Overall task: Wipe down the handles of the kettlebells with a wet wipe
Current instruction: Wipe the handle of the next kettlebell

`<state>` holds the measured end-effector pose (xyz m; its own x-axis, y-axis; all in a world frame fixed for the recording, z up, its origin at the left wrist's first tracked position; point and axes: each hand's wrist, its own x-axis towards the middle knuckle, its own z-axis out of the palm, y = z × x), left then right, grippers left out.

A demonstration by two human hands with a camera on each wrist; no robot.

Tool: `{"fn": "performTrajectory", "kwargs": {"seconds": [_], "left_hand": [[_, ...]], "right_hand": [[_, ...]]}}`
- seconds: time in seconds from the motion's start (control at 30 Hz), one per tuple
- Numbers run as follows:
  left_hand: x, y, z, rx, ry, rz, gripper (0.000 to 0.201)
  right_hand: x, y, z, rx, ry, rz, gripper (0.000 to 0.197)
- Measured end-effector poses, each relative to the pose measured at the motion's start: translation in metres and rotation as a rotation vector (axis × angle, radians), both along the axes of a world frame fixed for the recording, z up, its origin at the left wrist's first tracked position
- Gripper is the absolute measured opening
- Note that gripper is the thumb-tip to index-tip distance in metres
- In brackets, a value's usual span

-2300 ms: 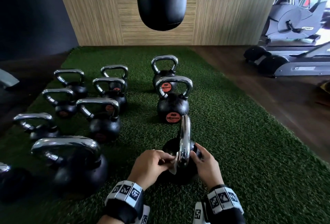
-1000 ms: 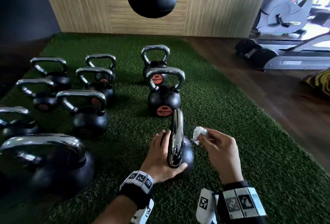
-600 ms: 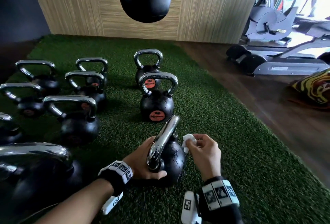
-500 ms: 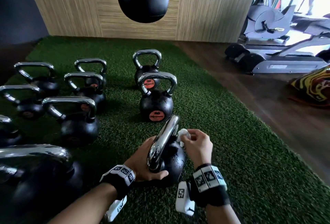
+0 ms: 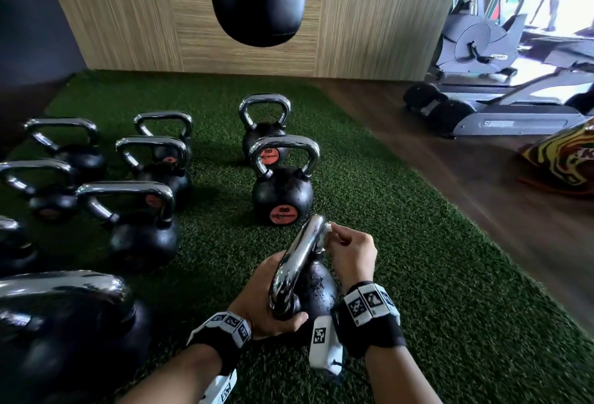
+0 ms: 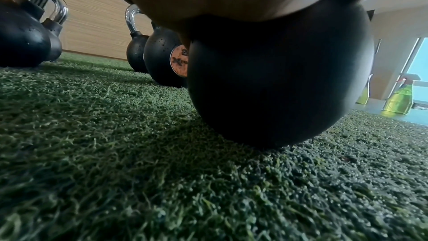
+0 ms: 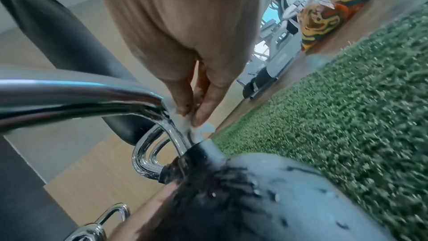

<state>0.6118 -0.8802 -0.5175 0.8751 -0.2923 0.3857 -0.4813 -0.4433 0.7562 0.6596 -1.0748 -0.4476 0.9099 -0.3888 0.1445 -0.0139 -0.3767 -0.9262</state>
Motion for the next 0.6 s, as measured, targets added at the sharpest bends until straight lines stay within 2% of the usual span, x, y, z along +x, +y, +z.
{"fn": "performTrajectory", "kwargs": {"seconds": [0.13, 0.2, 0.37, 0.6], "left_hand": [[0.001, 0.000, -0.001, -0.012, -0.015, -0.014, 0.104], [0.001, 0.000, -0.004, -0.017, -0.005, -0.014, 0.104], [0.003, 0.000, -0.008, 0.021, -0.052, 0.000, 0.107], [0.001, 0.000, -0.009, -0.013, 0.029, 0.006, 0.098]], "right_hand": [[0.002, -0.005, 0.005, -0.026, 0.027, 0.077, 0.017], [-0.002, -0.006, 0.012, -0.012, -0.058, 0.070, 0.023], [-0.022, -0.004, 0.030, -0.198, -0.266, 0.197, 0.027], [-0.038, -0.003, 0.060, -0.241, -0.265, 0.257, 0.019]]}}
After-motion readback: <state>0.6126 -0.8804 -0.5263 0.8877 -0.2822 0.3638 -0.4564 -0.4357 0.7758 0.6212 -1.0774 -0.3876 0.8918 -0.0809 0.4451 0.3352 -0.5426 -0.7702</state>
